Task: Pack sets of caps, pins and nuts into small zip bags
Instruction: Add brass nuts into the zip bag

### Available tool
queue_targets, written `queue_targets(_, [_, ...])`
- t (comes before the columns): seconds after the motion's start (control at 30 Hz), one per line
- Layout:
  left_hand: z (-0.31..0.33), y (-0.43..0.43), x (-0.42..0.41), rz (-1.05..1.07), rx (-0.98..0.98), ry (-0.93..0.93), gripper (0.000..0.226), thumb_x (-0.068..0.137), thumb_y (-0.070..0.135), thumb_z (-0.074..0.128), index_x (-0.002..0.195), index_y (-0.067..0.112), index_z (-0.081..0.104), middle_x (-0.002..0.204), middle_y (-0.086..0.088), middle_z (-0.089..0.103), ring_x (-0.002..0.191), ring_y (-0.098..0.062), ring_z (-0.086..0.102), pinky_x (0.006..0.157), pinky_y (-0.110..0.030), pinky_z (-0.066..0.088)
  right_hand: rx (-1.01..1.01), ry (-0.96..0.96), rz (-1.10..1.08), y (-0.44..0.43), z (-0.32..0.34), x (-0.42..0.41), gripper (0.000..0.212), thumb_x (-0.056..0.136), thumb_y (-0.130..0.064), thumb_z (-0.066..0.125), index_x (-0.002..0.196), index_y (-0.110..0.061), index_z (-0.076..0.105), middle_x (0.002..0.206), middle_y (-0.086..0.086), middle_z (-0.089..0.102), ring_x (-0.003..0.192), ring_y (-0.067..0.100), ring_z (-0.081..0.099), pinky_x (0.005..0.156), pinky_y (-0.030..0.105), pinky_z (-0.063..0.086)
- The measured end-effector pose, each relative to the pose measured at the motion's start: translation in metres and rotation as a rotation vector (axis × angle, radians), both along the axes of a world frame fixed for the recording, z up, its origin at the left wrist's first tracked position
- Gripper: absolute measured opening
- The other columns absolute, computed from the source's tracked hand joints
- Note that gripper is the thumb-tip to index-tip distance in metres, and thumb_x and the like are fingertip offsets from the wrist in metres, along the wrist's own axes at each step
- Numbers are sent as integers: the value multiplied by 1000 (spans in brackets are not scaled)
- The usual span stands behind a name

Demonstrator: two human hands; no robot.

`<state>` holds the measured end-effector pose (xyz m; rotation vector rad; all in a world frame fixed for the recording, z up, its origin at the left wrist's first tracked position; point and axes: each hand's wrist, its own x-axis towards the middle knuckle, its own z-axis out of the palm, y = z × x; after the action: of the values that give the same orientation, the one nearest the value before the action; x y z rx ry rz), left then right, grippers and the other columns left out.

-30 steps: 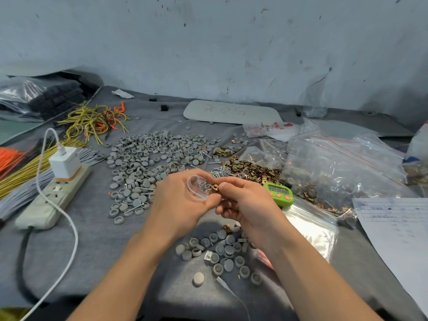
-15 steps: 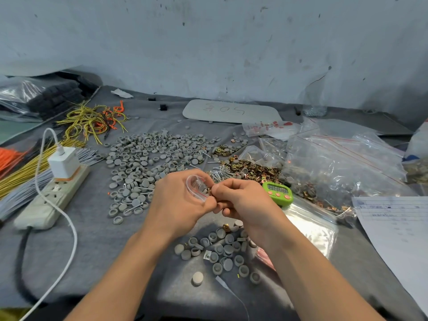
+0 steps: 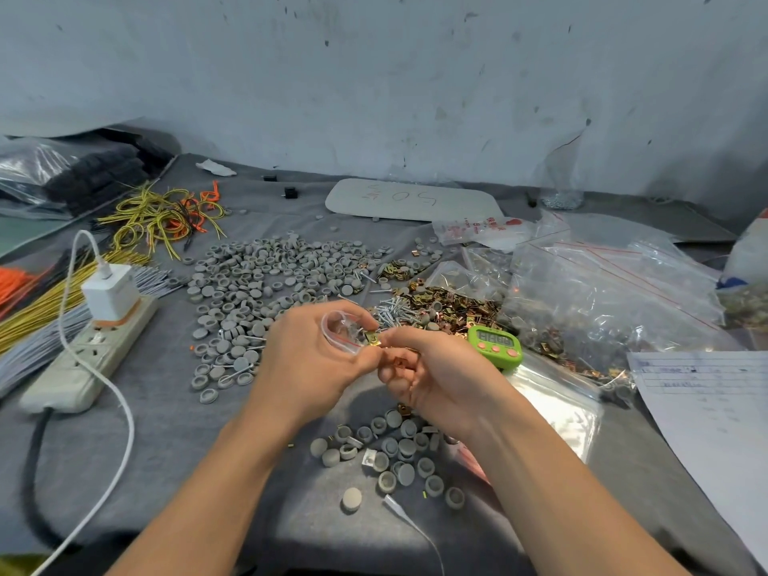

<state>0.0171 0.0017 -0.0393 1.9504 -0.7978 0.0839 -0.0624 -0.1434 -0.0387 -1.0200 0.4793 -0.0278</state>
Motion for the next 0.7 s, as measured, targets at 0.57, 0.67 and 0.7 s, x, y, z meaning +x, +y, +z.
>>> queue_targets(0.57, [-6, -10, -7, -39, 95, 31, 63, 66, 25, 92, 114, 46, 58, 93, 22, 70, 85, 12, 62, 62, -4, 42, -1111, -209, -187, 7, 10, -3, 14, 88, -21, 79, 86, -34, 84, 68, -14, 74, 59, 6, 64, 55, 23, 50])
queue_targets(0.67, [-7, -10, -7, -24, 58, 36, 56, 72, 23, 91, 111, 45, 58, 93, 21, 70, 84, 10, 64, 65, -4, 43, -785, -225, -236, 5, 14, -2, 27, 94, -10, 68, 83, -28, 85, 70, -13, 76, 55, -1, 61, 54, 14, 46])
queue_targets(0.7, [-7, -10, -6, -14, 40, 39, 53, 75, 23, 90, 111, 45, 58, 93, 22, 69, 85, 9, 64, 66, -7, 44, -651, -193, -257, 0, 16, -3, 30, 94, -5, 64, 82, -24, 85, 66, -12, 73, 49, 1, 52, 49, 14, 42])
